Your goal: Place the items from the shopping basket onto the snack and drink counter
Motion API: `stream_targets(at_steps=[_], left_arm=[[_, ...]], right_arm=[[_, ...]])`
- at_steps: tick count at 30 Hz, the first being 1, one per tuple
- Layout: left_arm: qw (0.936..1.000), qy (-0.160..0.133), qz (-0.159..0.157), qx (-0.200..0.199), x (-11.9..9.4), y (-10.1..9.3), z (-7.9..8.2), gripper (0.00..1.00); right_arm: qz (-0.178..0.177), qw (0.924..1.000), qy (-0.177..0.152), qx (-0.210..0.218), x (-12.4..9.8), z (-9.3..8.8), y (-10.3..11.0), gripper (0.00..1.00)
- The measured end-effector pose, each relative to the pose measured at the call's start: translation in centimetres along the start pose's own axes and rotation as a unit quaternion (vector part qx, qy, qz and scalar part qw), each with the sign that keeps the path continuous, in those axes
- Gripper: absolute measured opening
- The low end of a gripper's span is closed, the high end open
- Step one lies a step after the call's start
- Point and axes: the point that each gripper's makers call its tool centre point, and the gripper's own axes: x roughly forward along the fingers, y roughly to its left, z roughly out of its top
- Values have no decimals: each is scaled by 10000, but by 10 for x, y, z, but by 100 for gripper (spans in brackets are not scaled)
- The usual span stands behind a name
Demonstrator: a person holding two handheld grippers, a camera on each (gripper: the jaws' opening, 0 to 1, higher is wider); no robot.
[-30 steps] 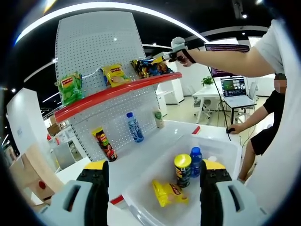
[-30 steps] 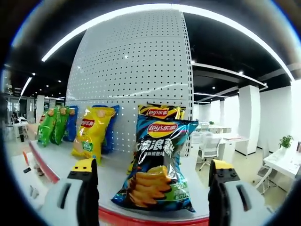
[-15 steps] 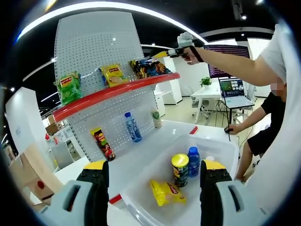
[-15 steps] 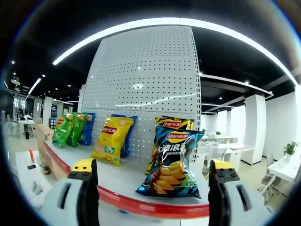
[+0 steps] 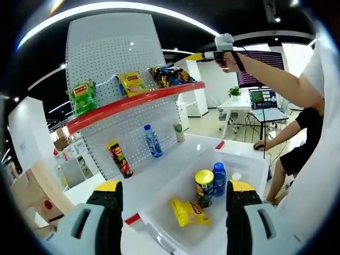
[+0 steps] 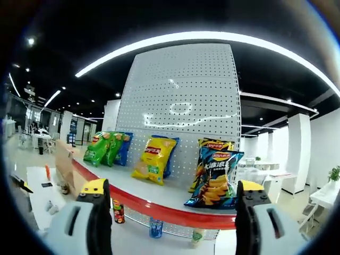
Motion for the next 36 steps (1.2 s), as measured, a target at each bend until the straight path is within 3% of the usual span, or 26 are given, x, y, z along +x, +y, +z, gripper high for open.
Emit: stream_targets(at_steps=[3,6,10,12,15,18,21,26,32,36], left_arm=[[10000,-25,0,-13,-3,-1,0,81],[10000,-2,4,-5,-5,-1,-2,81],[9998,-92,-72,-138,-8,-2,1,81],[9999,-101,-24,-90,-8,-1,2,81],[9998,-155,45,-129,-10,4,3,81],[9998,-132,92,-120,-12,7,-1,81],[9998,-100,118,-149,-15,9,-6,81],[9996,-92,194,-175,-20,13,-9,81],[9992,-69,299,-251,-24,18,-15,81],[9989,-13,343,-323,-27,19,-22,80]], right_arm=[[194,9998,-55,-62,-6,3,14,97],[671,9965,-353,-352,-16,17,39,97],[1007,9922,-321,-665,-27,20,64,97],[1294,9875,-296,-845,-32,20,79,97],[1852,9785,-449,-789,-41,23,104,97],[1977,9723,-445,-1161,-42,19,118,97],[2479,9587,-283,-1364,-45,7,144,97],[2925,9403,-20,-1740,-44,-13,176,97],[3668,9021,433,-2231,-49,-58,222,97],[4031,8834,580,-2320,-55,-84,248,97]])
